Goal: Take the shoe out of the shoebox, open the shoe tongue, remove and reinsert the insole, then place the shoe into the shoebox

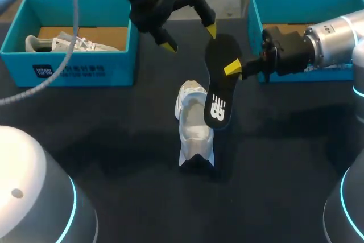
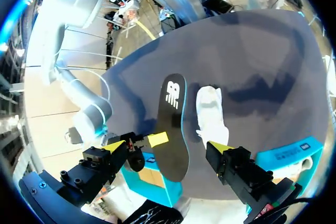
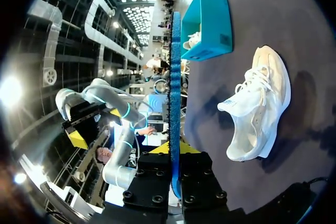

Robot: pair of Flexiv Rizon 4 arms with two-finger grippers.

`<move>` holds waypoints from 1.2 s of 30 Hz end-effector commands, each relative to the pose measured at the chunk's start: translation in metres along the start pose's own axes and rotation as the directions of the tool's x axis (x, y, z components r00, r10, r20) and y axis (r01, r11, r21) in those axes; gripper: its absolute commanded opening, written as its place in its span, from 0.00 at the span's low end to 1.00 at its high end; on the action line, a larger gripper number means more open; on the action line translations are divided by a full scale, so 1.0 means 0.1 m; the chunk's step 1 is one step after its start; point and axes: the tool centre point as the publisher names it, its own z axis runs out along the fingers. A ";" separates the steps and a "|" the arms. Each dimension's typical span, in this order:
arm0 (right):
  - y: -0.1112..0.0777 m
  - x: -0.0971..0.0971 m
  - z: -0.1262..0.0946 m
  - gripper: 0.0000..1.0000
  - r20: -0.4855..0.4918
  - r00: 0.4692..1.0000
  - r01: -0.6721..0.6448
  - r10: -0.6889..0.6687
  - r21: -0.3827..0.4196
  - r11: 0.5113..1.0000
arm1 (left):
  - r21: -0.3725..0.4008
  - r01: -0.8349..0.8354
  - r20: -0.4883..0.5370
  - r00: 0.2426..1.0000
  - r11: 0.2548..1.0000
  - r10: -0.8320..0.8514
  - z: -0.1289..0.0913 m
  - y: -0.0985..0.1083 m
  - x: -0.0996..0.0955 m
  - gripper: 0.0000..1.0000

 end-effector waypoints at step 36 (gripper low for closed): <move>-0.06 0.05 -0.10 0.00 0.024 0.999 -0.040 0.040 0.000 0.999 | -0.139 0.052 0.836 0.541 0.989 0.089 0.40 -0.23 0.37 1.00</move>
